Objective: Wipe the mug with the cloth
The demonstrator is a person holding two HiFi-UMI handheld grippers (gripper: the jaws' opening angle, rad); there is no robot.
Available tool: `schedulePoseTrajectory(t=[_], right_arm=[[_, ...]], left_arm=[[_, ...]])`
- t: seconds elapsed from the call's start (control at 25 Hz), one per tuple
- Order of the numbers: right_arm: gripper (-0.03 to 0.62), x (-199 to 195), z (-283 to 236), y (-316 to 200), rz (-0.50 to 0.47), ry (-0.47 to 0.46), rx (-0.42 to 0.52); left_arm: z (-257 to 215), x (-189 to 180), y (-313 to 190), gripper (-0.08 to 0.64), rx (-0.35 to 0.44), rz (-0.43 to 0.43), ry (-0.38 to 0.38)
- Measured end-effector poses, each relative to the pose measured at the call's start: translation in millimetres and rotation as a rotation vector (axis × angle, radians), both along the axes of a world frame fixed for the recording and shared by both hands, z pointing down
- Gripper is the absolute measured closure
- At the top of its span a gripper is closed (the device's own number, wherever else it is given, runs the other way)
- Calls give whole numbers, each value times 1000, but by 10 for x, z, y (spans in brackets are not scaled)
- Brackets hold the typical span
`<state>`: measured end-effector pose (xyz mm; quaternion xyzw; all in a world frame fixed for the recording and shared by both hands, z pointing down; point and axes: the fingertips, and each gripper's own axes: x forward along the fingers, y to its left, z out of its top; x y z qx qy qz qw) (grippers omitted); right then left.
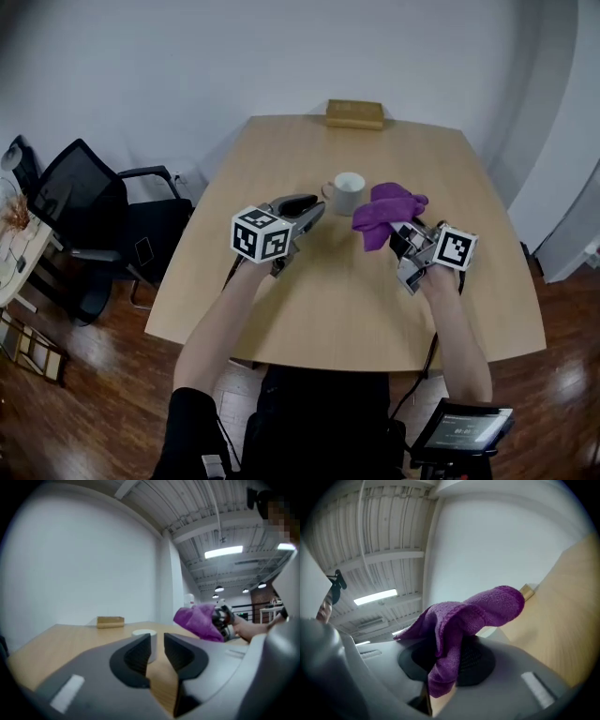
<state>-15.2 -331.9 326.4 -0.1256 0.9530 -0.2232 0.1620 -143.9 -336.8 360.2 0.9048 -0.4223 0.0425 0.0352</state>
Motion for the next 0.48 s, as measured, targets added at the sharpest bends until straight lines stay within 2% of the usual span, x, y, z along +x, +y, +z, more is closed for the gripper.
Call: schedulePoseTrajectory(t=[0.08,0.2,0.32,0.48], right_arm=[[515,-57,-140,138,-54,-53,1],[515,-48,-207,475,-107,-102,-44],[515,67,-229,798,-121,-134,-71],[515,103,-371,1140,-154,-157,-49]], left_arm=[[-274,43,298,449,70,56,73],[-602,215,699,459,151,135,138],[-742,467,1034,466,171,206,194],[-896,668,1422,478,186,258,246]])
